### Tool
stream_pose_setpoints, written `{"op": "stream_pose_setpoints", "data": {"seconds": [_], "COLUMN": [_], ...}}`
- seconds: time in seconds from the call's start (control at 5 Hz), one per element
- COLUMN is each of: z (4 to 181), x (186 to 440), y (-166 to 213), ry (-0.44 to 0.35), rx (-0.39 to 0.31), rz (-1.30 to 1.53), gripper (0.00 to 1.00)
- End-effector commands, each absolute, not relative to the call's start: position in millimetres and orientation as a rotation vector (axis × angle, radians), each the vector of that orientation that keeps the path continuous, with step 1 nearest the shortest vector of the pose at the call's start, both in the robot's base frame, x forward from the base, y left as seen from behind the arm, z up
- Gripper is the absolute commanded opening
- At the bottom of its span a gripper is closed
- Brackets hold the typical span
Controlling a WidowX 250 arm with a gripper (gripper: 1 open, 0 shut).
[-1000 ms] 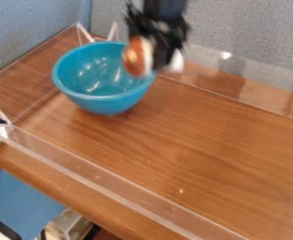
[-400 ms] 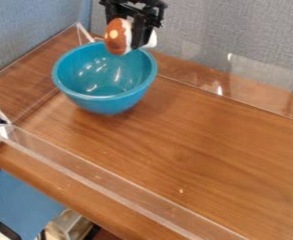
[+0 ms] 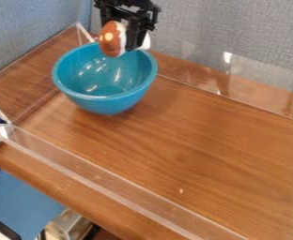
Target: Put the mushroom in the blue bowl
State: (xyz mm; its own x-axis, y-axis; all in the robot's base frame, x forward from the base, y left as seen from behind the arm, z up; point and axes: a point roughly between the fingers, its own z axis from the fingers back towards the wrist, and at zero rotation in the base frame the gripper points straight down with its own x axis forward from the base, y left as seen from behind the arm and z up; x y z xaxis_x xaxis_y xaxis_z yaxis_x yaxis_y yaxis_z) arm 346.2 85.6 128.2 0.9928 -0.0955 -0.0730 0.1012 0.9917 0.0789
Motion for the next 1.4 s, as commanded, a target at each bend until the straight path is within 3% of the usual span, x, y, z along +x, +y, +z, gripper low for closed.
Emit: {"op": "stream_pose_setpoints", "data": {"seconds": [0.0, 0.6, 1.2], "z": [146.5, 139.8, 135.3], "x": [353, 355, 381], "y": [101, 103, 68], "ry": [0.017, 0.04, 0.043], "rx": [0.109, 0.128, 0.145], "rz": [-0.04, 0.017, -0.055], "gripper": [0.0, 0.0, 0.0]}}
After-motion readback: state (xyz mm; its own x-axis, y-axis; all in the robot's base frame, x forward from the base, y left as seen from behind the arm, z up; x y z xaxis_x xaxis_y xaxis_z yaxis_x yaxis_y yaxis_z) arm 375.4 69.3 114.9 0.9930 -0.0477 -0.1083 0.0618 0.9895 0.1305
